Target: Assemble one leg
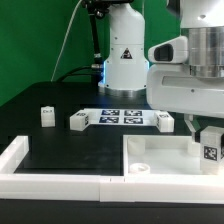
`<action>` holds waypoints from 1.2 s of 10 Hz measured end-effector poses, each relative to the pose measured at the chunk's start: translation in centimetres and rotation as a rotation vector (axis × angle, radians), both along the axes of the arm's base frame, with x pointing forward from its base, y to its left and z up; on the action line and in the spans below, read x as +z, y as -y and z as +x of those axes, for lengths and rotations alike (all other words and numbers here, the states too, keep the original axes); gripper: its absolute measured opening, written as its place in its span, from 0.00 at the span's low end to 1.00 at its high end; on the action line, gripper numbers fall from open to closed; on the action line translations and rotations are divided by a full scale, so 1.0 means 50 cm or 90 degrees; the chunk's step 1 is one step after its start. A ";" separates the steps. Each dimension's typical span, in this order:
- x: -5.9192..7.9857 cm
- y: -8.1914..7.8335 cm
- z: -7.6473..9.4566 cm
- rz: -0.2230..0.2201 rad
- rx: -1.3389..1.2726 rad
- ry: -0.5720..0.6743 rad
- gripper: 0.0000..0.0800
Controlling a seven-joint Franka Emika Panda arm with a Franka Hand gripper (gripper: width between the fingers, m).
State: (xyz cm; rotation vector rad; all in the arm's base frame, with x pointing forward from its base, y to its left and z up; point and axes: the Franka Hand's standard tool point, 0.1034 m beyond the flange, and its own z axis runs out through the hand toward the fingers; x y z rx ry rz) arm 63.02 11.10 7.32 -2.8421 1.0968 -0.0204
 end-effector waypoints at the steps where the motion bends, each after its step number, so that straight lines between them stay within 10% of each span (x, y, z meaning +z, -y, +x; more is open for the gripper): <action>1: 0.000 0.000 -0.001 0.005 -0.085 -0.008 0.36; 12: -0.002 -0.008 -0.006 0.074 -0.762 -0.089 0.43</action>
Offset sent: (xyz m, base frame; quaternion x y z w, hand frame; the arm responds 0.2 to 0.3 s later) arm -0.0112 -0.0078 -0.0015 0.0060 -0.0082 0.4261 0.9046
